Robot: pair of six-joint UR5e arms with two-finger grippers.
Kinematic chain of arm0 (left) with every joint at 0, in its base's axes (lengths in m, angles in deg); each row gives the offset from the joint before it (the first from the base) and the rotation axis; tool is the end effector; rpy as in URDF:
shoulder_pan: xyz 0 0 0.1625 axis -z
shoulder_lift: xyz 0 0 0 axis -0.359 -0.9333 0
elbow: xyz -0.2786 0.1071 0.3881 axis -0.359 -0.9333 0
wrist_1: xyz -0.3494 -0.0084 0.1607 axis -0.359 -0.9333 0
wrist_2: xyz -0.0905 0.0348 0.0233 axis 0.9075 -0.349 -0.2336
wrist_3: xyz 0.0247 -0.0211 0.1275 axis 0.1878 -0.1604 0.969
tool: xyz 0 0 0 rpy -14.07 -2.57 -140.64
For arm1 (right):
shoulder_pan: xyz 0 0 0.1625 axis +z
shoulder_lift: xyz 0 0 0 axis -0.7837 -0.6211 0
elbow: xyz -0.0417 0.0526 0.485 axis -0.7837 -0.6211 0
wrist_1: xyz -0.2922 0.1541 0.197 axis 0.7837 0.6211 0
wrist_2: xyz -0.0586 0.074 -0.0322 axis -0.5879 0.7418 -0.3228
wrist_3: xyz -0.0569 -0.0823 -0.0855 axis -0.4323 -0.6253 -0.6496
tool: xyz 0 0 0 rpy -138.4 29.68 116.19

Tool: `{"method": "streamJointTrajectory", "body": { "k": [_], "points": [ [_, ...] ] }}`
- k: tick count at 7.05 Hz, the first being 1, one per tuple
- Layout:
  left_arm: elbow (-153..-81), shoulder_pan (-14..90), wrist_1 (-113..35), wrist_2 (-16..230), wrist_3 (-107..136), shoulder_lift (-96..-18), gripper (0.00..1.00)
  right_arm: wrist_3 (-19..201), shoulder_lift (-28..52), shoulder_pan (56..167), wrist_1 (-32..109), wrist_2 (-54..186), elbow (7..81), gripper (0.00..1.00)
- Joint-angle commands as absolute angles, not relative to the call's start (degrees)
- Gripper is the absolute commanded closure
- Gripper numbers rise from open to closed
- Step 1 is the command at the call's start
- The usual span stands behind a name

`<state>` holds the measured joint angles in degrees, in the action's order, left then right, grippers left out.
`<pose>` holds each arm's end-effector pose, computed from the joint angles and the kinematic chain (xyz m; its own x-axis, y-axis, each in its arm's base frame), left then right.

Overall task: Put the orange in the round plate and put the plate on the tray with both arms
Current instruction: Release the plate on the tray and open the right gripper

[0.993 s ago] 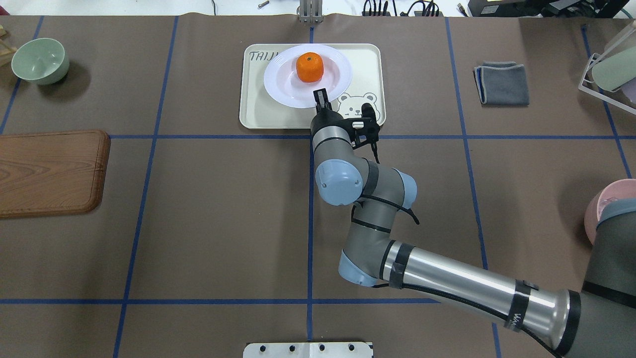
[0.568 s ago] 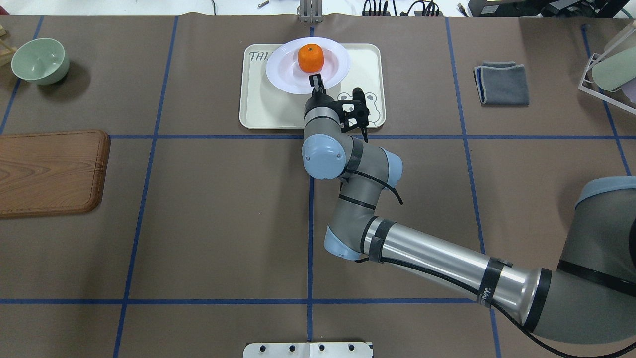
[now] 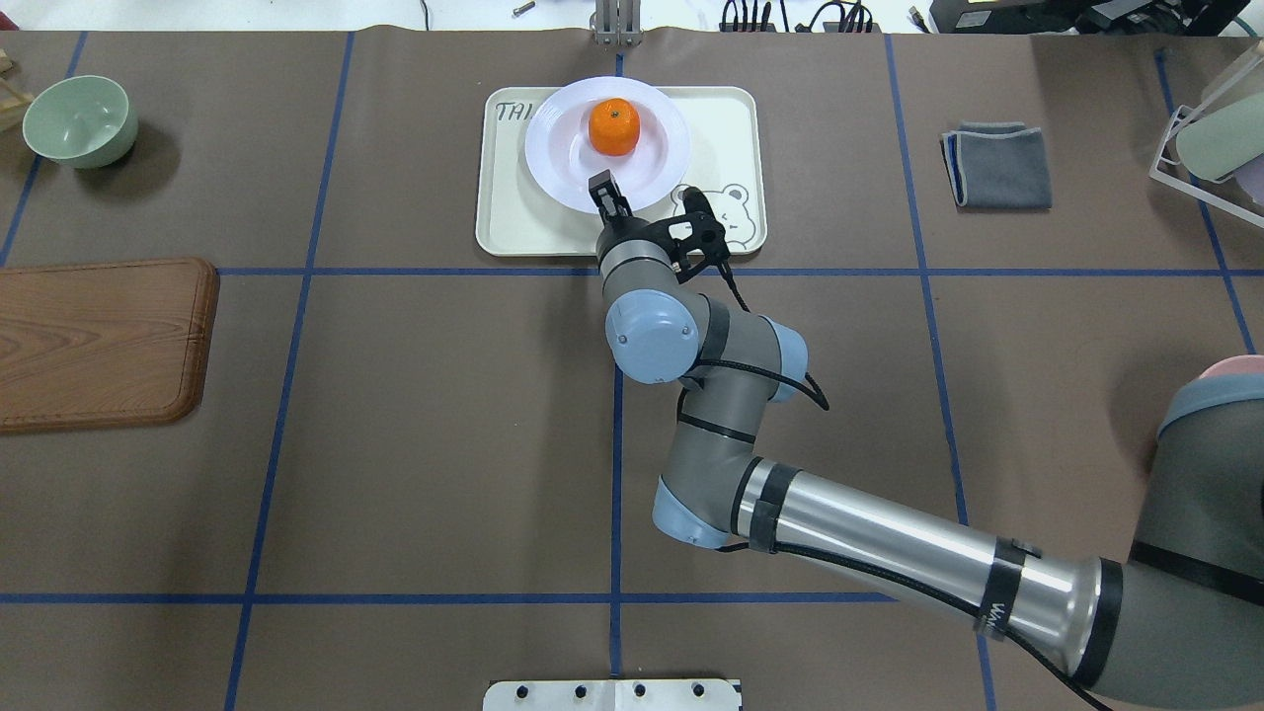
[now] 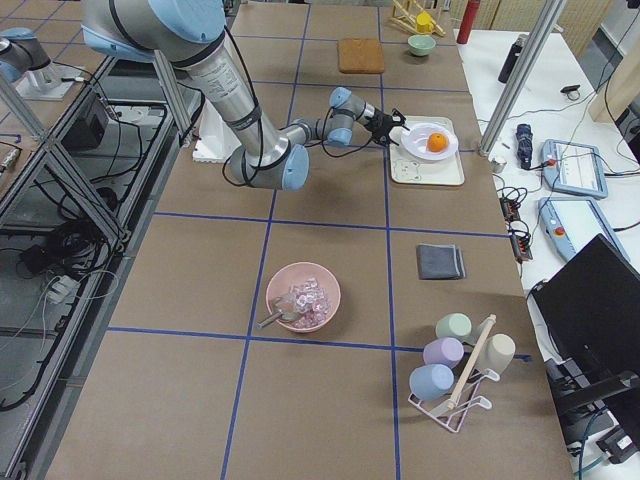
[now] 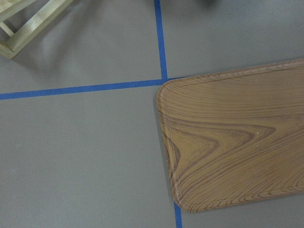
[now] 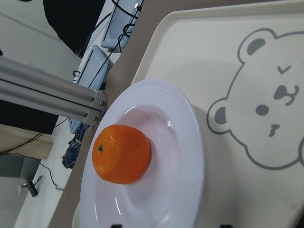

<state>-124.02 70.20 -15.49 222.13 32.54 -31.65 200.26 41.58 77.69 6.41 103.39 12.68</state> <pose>-0.0464 -0.4160 0.7177 0.6852 0.0997 -0.7215 -0.0164 0.9924 0.1216 -0.6784 -0.5537 0.3040 -0.1751 0.4784 0.8605 -0.8510 0.3659 -0.3766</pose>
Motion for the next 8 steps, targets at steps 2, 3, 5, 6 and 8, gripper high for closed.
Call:
{"method": "streamJointTrajectory", "body": {
  "k": [2, 3, 5, 6, 8],
  "points": [
    [-123.98, 70.28, -15.49, 222.13, 32.53, -31.59, 0.01, 174.94, 36.60, 78.49, 22.41, 116.86, 29.24, 0.00],
    [-123.98, 70.19, -15.49, 222.21, 32.53, -31.67, 0.01, 169.98, 36.60, 79.98, 28.66, 120.39, 31.02, 0.00],
    [-124.07, 70.19, -15.58, 222.21, 32.53, -31.59, 0.01, 153.41, 34.16, 84.45, 44.64, 130.05, 39.25, 0.00],
    [-124.07, 70.19, -15.58, 222.13, 32.61, -31.41, 0.01, 144.44, 31.27, 87.35, 50.64, 134.53, 43.82, 0.00],
    [-124.16, 70.28, -15.75, 222.04, 33.31, -31.32, 0.01, 127.73, 27.39, 96.03, 53.33, 144.01, 45.36, 0.00]
  ]
}}
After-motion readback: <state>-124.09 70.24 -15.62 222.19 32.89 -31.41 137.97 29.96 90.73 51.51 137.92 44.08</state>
